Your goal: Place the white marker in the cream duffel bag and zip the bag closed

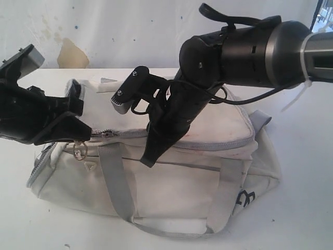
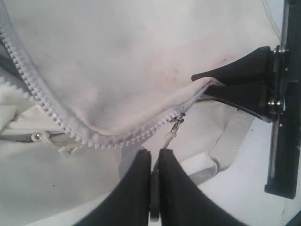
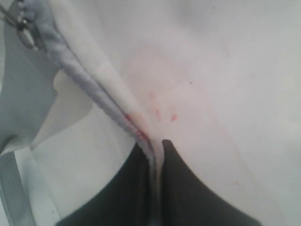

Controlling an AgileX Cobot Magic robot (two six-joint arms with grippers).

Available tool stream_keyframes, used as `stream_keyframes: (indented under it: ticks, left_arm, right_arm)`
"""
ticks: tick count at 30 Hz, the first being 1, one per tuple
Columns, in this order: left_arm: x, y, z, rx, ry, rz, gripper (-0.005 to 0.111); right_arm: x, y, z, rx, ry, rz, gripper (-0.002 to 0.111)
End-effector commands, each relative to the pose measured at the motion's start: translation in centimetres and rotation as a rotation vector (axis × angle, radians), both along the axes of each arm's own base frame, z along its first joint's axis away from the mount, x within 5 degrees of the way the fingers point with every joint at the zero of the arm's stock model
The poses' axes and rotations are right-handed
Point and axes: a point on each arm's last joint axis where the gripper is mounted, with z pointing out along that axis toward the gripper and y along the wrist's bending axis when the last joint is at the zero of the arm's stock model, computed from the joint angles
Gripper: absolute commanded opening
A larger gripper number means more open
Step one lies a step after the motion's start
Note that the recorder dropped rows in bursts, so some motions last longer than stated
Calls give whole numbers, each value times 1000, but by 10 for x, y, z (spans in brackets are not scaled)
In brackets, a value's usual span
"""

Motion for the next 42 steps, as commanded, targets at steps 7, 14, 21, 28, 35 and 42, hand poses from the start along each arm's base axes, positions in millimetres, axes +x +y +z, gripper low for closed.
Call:
stream_keyframes:
  ticks: [7, 14, 21, 28, 35, 42]
  left_arm:
    - [0, -12, 18, -181, -98, -84, 0]
    - [-1, -13, 15, -209, -101, -74, 0]
    - [-6, -14, 2, -284, -102, -49, 0]
    - [-7, -13, 0, -264, -133, -74, 0]
    - [-6, -11, -4, -220, -134, -72, 16]
    - [-7, -10, -6, -183, -141, -92, 31]
  right_arm:
    - [-1, -1, -4, 28, 37, 100, 0]
    - [-6, 10, 0, 146, 66, 152, 0]
    - [-1, 18, 4, 270, 57, 66, 0]
    - [-2, 17, 3, 265, 77, 65, 5]
    - [-3, 16, 2, 264, 109, 13, 35]
    - [-4, 15, 7, 267, 101, 13, 38]
